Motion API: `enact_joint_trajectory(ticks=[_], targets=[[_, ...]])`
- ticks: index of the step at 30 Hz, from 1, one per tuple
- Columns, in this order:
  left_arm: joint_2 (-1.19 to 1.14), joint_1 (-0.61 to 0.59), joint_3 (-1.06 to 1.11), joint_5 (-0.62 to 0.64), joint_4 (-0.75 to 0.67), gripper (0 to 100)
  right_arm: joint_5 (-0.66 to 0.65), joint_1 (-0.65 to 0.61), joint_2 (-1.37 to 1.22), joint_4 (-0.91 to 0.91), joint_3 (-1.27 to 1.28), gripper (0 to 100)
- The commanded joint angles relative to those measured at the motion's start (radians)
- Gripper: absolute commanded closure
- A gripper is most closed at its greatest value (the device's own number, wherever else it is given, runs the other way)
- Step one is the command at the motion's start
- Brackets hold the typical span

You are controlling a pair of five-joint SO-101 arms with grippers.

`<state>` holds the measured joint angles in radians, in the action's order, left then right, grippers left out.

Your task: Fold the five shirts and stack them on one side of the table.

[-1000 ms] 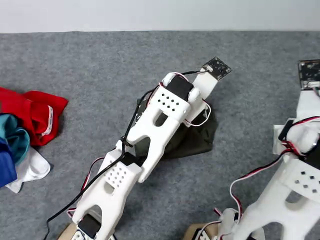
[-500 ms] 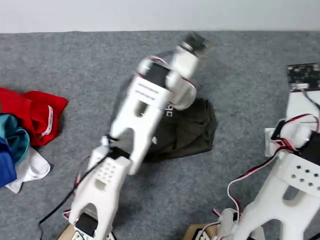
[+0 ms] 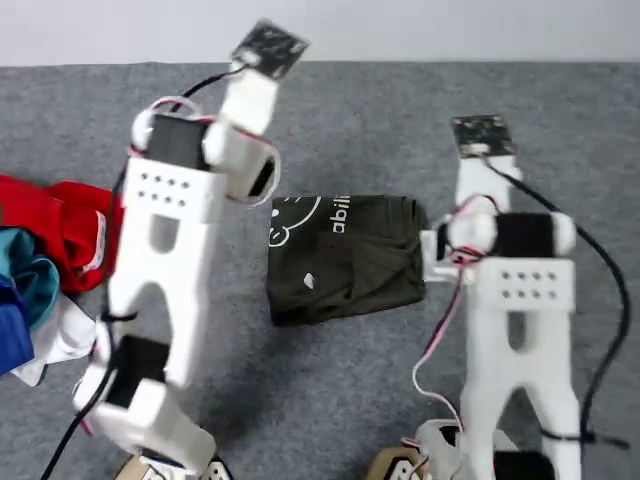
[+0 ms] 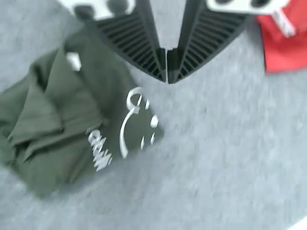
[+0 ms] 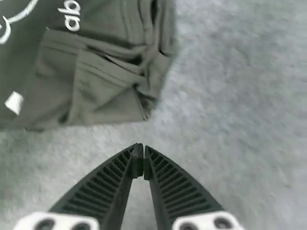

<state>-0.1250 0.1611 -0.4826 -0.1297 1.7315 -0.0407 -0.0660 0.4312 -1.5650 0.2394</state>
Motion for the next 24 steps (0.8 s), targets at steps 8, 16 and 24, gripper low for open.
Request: enact_joint_trajectory(ticks=[8,16,24], targets=[[0.199,-0.083,0.282,-0.029,0.020,100,0.034,-0.275,-0.166,0.269,-0.006,98.4],[0.203,-0.196,0.308,-0.029,0.020,100,-0.083,-0.381,-0.328,0.395,-0.008,98.6],[0.203,-0.238,0.312,-0.029,0.021,100,-0.087,-0.357,-0.530,0.390,-0.003,98.8]])
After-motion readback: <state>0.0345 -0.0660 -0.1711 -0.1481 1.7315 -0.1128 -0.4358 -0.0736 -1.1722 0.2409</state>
